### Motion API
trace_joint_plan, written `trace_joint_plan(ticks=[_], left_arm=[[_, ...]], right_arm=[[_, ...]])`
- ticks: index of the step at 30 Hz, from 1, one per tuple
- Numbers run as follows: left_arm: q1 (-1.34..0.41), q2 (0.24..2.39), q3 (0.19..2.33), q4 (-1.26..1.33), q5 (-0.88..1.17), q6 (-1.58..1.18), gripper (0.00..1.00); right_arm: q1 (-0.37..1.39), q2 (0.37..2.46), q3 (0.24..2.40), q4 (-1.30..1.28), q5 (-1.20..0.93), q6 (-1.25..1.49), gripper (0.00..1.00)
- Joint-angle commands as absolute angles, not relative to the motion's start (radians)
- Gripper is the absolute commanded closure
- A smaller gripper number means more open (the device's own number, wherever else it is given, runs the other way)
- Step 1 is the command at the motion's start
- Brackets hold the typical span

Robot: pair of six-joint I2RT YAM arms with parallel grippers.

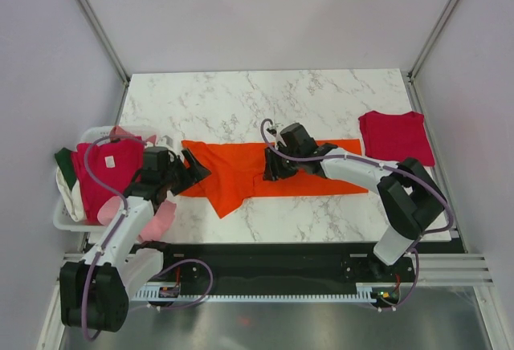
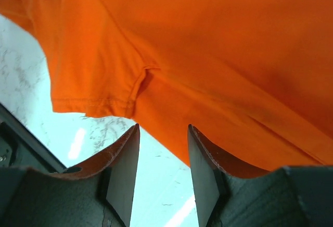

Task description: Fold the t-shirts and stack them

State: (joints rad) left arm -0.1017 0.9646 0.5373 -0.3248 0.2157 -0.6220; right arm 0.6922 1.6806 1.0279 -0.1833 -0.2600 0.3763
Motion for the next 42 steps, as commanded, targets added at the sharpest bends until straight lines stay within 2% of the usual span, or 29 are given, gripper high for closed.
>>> trace_joint_plan(ticks=[1,3,12,24,29,35,38,42], left_arm=[[-0.100,0.895,0.500,-0.328,0.172,-0.713,0.05],[-0.100,0.865,0.479,-0.324,0.161,-0.732,0.01],[-0.086,0.761,0.483,-0.360,0.107,-0.772,0.00],[-0.084,0.828,0.656,-0.434,0.265,-0.620,0.00],[-0.084,0.834,0.686,-0.442,0.324,-0.623,0.00],[-0.084,0.833,0.733,-0.462,0.354,-0.582,0.00],[-0.084,0.834,0.755,-0.479,0.359,-0.560,0.00],[-0.084,0.850,0.830,-0.532,0.370,-0.512,0.00]], right_arm=[[0.681,1.621,1.026,-0.192,-0.144,0.345,0.51],[0.675,1.621,1.037,-0.198,-0.137,0.336,0.50],[0.615,1.704,1.172,-0.232,-0.170,0.292,0.50],[0.537,1.931,1.595,-0.362,-0.297,0.235,0.48],[0.537,2.057,1.727,-0.419,-0.345,0.193,0.39],[0.531,2.238,1.984,-0.554,-0.341,0.150,0.36],[0.529,2.293,2.034,-0.569,-0.353,0.150,0.33],[0.529,2.329,2.089,-0.572,-0.379,0.150,0.12]])
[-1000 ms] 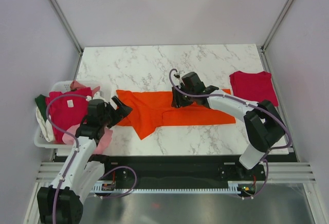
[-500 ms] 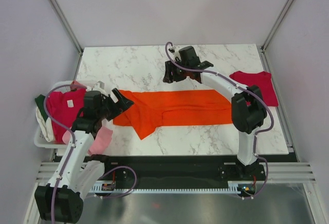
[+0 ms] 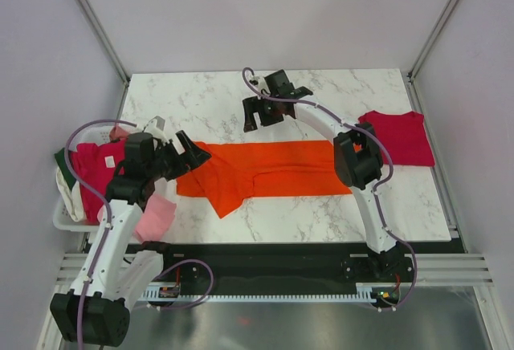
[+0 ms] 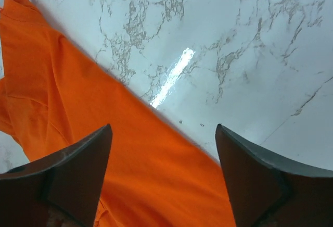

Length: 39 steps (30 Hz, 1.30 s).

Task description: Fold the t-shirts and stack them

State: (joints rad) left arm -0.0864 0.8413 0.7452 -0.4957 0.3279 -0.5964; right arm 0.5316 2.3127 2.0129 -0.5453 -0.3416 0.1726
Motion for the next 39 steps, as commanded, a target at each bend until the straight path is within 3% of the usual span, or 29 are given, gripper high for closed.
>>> trace_joint_plan(ticks=[1,5,9,15,26,39], left_arm=[[-0.084,0.854,0.845,-0.561,0.367,-0.488,0.00],[-0.084,0.867,0.896,-0.598,0.356,-0.427,0.00],[-0.084,0.862,0.905,-0.601,0.341,-0.394,0.00],[-0.084,0.851,0.916,-0.601,0.334,-0.350,0.00],[-0.084,0.851,0.899,-0.600,0.348,-0.321,0.00],[-0.084,0.833,0.899,-0.601,0.337,-0.321,0.00]], right_arm=[[0.529,2.336,2.097,-0.574,-0.379,0.150,0.08],[0.529,2.388,2.160,-0.600,-0.370,0.134,0.04],[0.528,2.454,2.256,-0.632,-0.393,0.117,0.13],[0.525,2.549,2.353,-0.637,-0.442,0.144,0.17],[0.512,2.539,2.321,-0.574,-0.448,0.181,0.18],[0.509,2.623,2.368,-0.575,-0.609,0.239,0.16]])
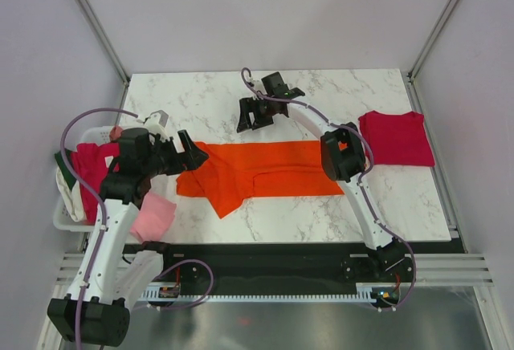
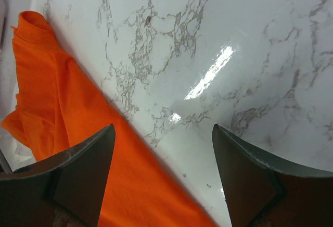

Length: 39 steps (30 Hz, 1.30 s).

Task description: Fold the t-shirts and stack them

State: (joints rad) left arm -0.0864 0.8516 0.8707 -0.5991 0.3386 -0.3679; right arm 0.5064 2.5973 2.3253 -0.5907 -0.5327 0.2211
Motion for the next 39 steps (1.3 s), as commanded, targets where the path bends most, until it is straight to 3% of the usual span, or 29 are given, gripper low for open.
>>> trace_joint_plan(ticks=[1,5,11,16,21,24,25,27,29,39], left_arm=[[-0.084,0.830,0.899,-0.601,0.336,-0.322,0.00],[-0.084,0.818,0.894,-0.601,0.334,-0.324,0.00],[-0.084,0.818,0.894,-0.601,0.328,-0.324,0.00],[-0.084,0.811,0.894,-0.601,0.327,-0.327,0.00],[-0.084,0.801,0.891,-0.601,0.324,-0.328,0.00],[-0.084,0.798,0.888,-0.601,0.322,-0.328,0.00],[-0.084,0.796,0.888,-0.601,0.321,-0.327,0.01],[-0.084,0.796,0.888,-0.601,0.319,-0.328,0.00],[-0.084,0.795,0.888,-0.601,0.319,-0.327,0.00],[-0.084,0.788,0.882,-0.601,0.318,-0.330,0.01]], right_arm=[[0.511,2.632,2.368,-0.575,-0.618,0.241,0.16],[0.512,2.648,2.358,-0.594,-0.720,0.248,0.25],[0.538,2.597,2.254,-0.635,-0.785,0.212,0.28],[0.554,2.566,2.191,-0.675,-0.769,0.178,0.31],[0.568,2.580,2.206,-0.762,-0.744,0.124,0.42],[0.568,2.592,2.246,-0.788,-0.706,0.120,0.60],[0.568,2.600,2.293,-0.795,-0.681,0.126,0.74],[0.554,2.634,2.353,-0.796,-0.667,0.167,0.82],[0.535,2.660,2.440,-0.747,-0.638,0.227,1.00],[0.256,2.683,2.370,-0.132,-0.458,0.834,1.00]])
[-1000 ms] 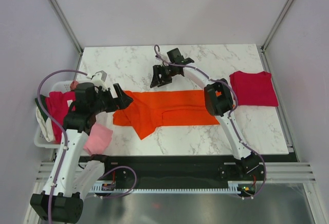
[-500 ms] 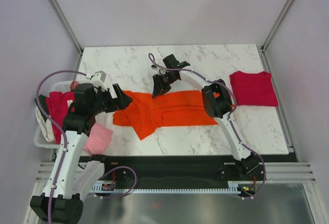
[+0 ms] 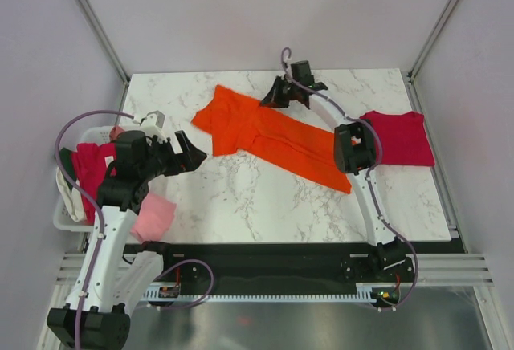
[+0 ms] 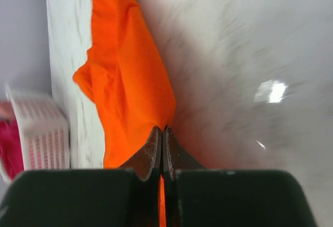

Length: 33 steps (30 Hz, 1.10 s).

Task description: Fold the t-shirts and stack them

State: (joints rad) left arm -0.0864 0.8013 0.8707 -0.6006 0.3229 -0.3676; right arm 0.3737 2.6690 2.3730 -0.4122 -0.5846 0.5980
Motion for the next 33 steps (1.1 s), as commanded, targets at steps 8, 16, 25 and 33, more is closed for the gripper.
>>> trace_joint_plan(ticks=[8,16,25,33], left_arm=[[-0.084,0.790,0.884,-0.601,0.307,-0.331,0.00],[-0.084,0.781,0.881,-0.601,0.304,-0.337,0.00],[-0.094,0.830,0.877,-0.598,0.334,-0.353,0.00],[-0.100,0.828,0.877,-0.597,0.347,-0.350,0.00]], right_arm=[[0.146,2.674,2.459,-0.122,-0.420,0.798,0.11],[0.152,2.255,2.045,-0.336,-0.195,0.410,0.04],[0.284,1.813,1.586,-0.494,0.145,0.250,0.26],[0.482,1.588,1.306,-0.675,0.330,0.287,0.42]])
